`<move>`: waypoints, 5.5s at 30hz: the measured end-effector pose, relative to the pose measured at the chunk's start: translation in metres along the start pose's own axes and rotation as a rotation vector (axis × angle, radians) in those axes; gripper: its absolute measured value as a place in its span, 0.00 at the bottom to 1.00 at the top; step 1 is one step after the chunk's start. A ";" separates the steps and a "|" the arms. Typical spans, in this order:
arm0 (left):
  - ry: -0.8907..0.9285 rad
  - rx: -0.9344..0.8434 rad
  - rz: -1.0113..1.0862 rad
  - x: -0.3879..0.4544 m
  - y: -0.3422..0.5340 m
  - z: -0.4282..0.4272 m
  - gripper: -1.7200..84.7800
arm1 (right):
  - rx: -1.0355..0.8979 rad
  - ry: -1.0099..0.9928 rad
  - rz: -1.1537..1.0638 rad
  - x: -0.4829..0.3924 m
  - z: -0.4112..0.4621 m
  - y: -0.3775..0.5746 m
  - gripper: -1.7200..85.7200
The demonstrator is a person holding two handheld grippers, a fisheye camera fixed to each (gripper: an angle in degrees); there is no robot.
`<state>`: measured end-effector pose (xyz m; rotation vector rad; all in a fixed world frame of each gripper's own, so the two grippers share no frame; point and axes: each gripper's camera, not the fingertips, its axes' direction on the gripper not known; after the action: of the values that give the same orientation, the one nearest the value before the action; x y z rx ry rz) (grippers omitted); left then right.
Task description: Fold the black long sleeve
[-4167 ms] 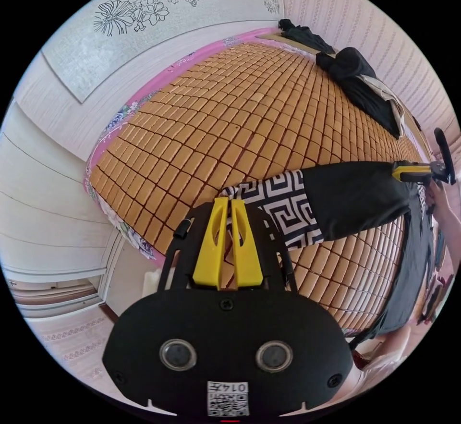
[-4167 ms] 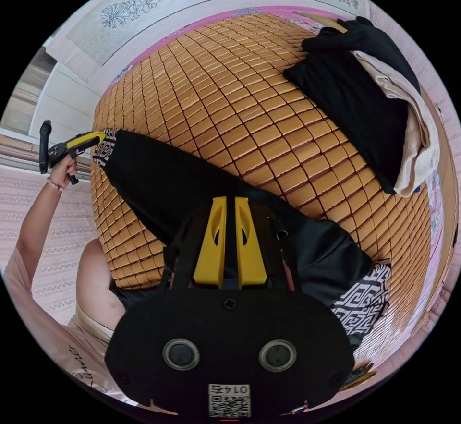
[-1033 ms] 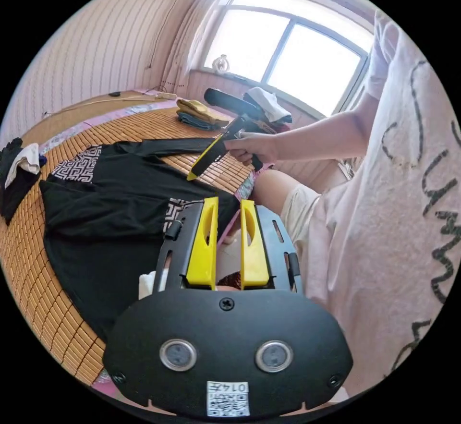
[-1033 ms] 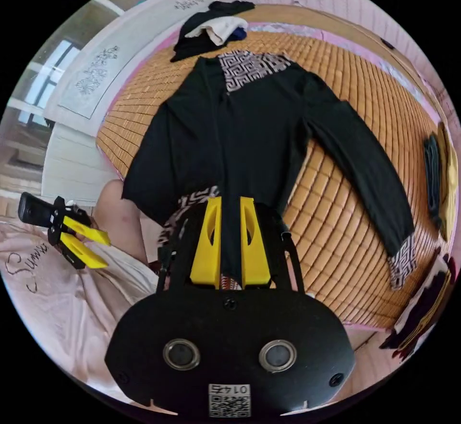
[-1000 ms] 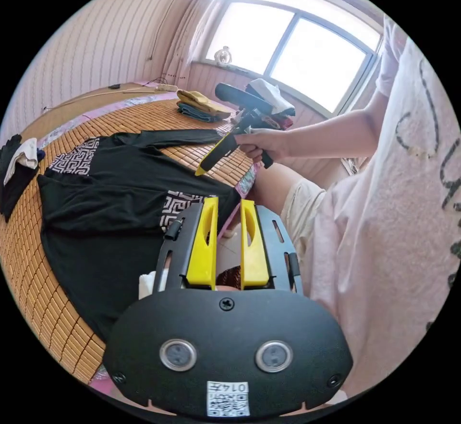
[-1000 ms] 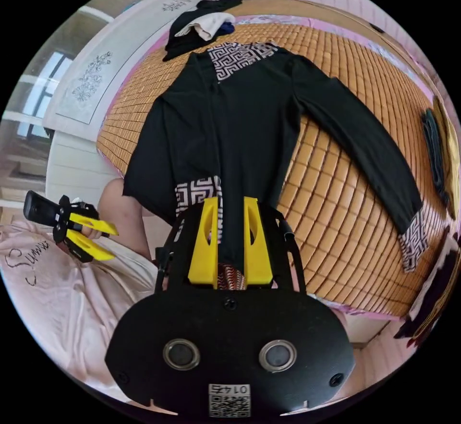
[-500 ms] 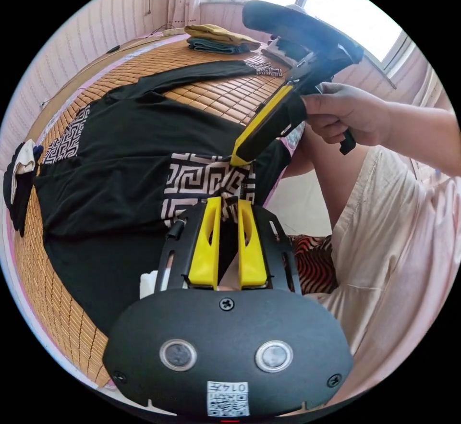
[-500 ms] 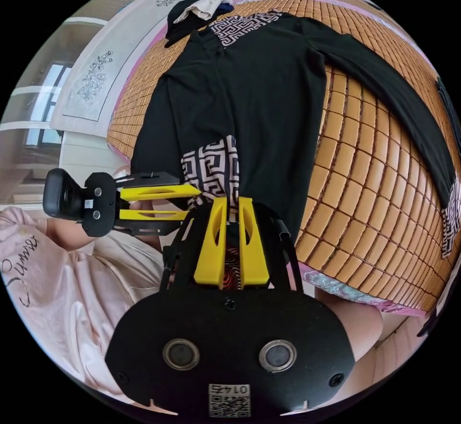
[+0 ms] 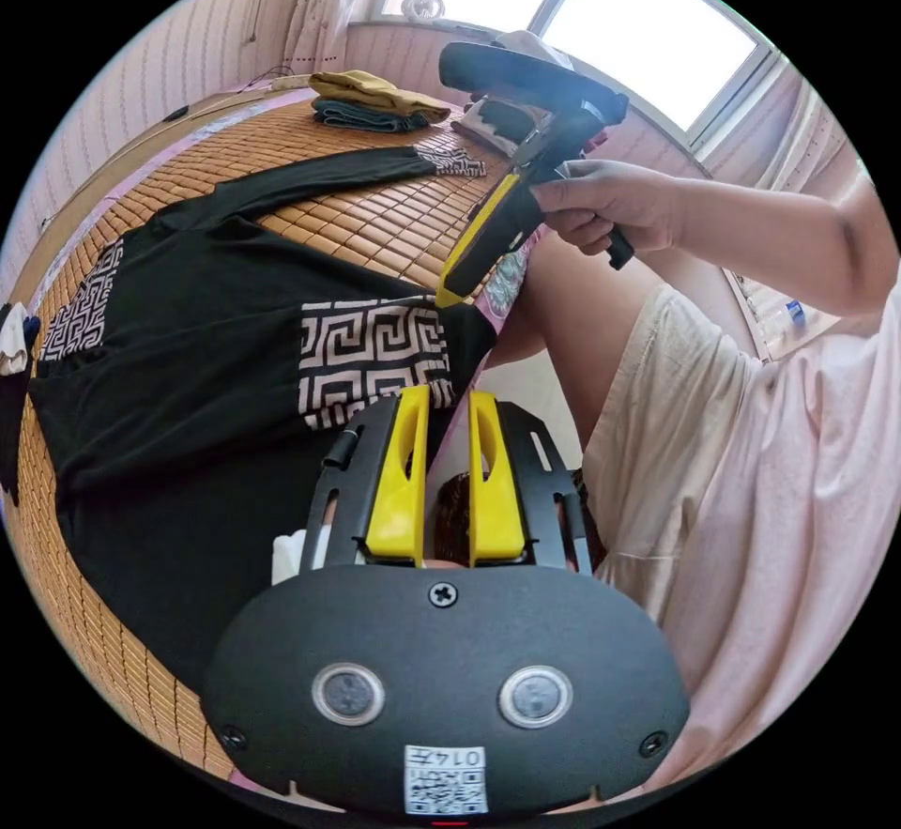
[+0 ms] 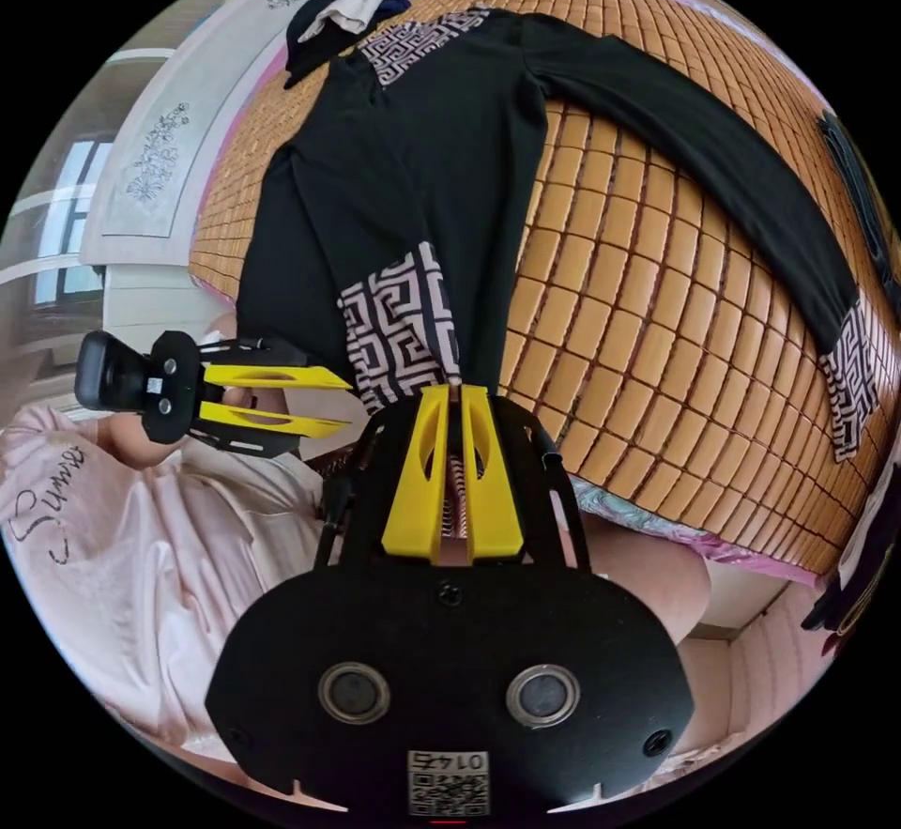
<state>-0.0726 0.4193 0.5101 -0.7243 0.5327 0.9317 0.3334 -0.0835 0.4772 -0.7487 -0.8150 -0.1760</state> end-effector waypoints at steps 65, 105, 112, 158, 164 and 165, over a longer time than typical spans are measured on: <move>-0.250 0.136 -0.204 -0.234 -0.122 -0.005 0.11 | 0.820 0.404 0.742 0.189 -0.104 0.223 0.14; -0.262 0.066 0.013 -0.202 -0.387 0.085 0.01 | 1.410 -0.135 0.145 0.211 -0.113 0.347 0.02; -0.298 0.311 -0.216 -0.233 -0.205 -0.084 0.02 | 1.308 -0.390 -0.545 0.062 -0.163 0.269 0.02; -0.278 -0.067 -0.860 -0.295 0.151 -0.202 0.08 | 0.186 0.011 -0.722 -0.206 0.043 0.001 0.05; -0.407 0.136 -0.779 -0.354 0.142 -0.262 0.08 | 0.466 0.223 -0.448 -0.087 -0.040 -0.072 0.14; -0.416 0.189 -0.762 -0.374 0.132 -0.269 0.08 | 0.489 0.253 -0.383 -0.062 -0.053 -0.094 0.14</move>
<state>-0.4009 0.0725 0.5500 -0.4775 -0.0427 0.2902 0.2834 -0.1966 0.4596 -0.1003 -0.7131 -0.3897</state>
